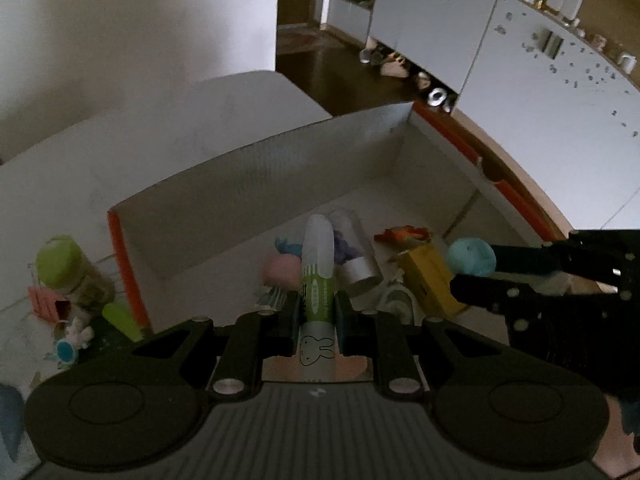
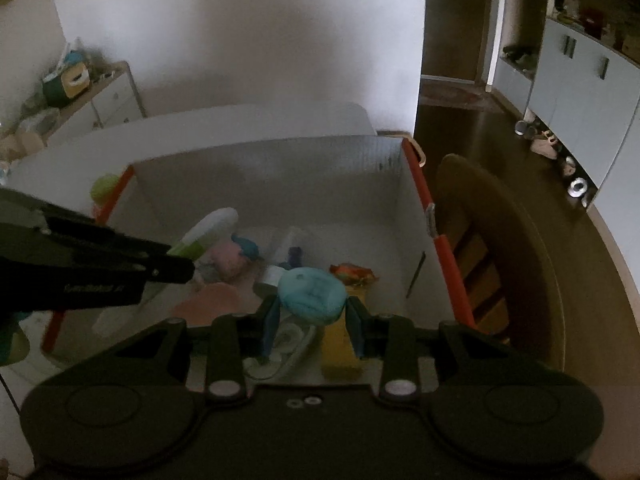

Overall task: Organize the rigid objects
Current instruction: 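Lower the teal case into the box and open the right tool while the left releases the marker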

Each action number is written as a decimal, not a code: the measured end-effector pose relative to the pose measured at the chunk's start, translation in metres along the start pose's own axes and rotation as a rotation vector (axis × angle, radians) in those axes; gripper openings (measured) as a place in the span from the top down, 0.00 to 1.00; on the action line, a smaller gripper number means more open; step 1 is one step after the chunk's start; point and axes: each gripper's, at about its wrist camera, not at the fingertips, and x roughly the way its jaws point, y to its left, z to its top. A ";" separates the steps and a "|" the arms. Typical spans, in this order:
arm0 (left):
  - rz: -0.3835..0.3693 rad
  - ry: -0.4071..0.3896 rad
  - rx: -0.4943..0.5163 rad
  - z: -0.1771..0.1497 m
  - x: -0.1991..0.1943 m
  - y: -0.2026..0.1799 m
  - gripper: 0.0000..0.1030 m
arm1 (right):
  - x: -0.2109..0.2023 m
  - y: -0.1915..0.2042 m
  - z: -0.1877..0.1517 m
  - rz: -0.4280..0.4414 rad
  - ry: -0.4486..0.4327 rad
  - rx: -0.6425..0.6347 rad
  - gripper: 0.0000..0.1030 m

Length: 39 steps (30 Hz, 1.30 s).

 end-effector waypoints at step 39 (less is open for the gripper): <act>0.033 0.176 -0.058 0.015 0.061 -0.010 0.83 | 0.048 -0.006 -0.002 0.011 0.186 -0.076 0.53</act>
